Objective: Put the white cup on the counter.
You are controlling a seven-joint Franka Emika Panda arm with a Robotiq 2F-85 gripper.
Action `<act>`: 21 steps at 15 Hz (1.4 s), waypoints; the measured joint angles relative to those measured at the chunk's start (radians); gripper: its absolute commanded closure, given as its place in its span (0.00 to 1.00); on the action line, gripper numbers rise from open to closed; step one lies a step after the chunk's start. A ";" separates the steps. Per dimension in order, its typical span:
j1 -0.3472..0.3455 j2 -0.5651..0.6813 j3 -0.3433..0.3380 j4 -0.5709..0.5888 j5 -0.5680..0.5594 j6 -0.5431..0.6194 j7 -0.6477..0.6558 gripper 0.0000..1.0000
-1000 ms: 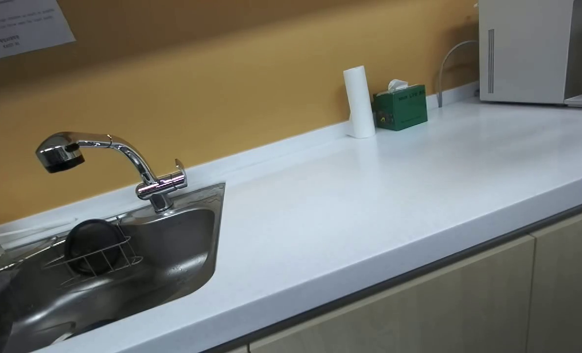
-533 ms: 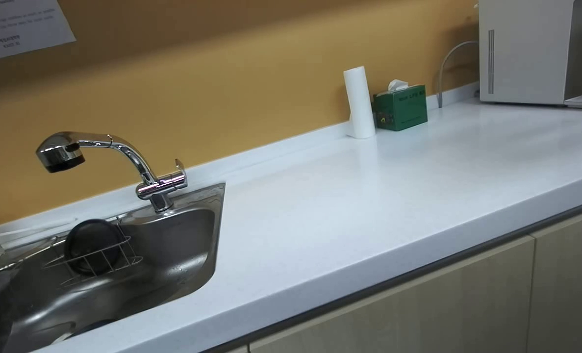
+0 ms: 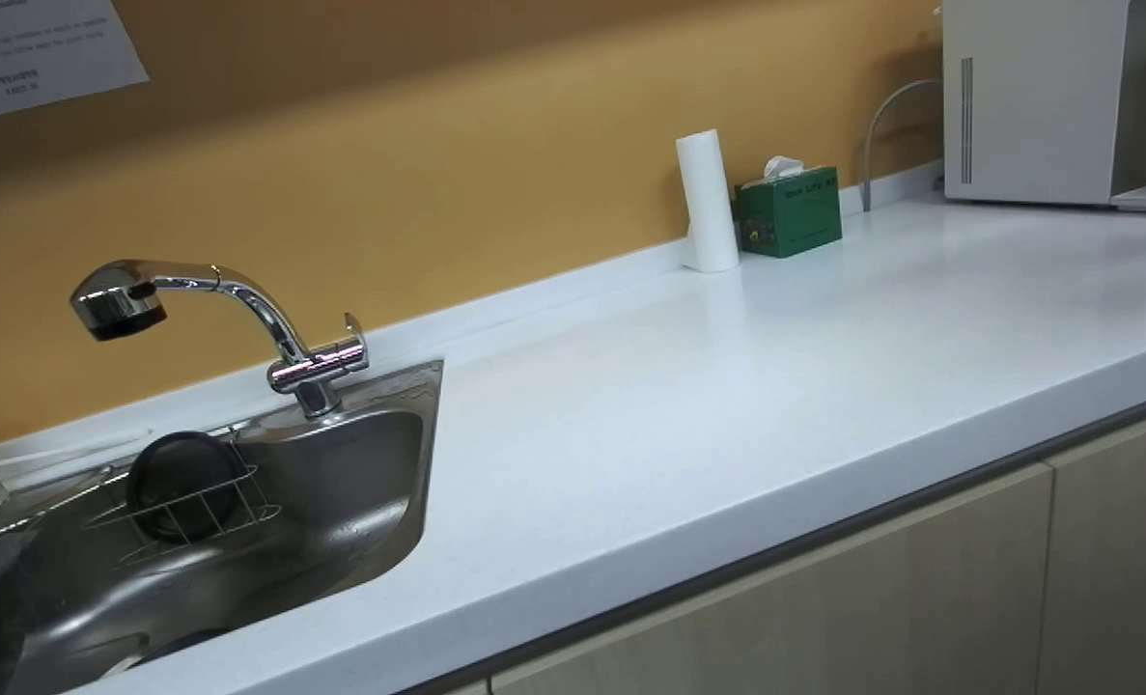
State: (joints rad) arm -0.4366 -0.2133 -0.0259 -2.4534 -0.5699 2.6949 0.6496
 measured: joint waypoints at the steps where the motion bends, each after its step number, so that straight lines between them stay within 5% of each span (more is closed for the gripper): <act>1: -0.031 0.009 0.016 0.003 -0.037 0.003 0.067 0.00; 8: -0.184 0.102 0.122 0.067 -0.208 0.004 0.519 0.00; 10: -0.130 0.132 0.085 0.085 -0.227 0.006 0.616 0.00; 21: 0.048 0.176 -0.108 0.092 -0.225 0.080 0.599 0.00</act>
State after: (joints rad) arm -0.3883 -0.0369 -0.1343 -2.3616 -0.7947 2.7753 1.2483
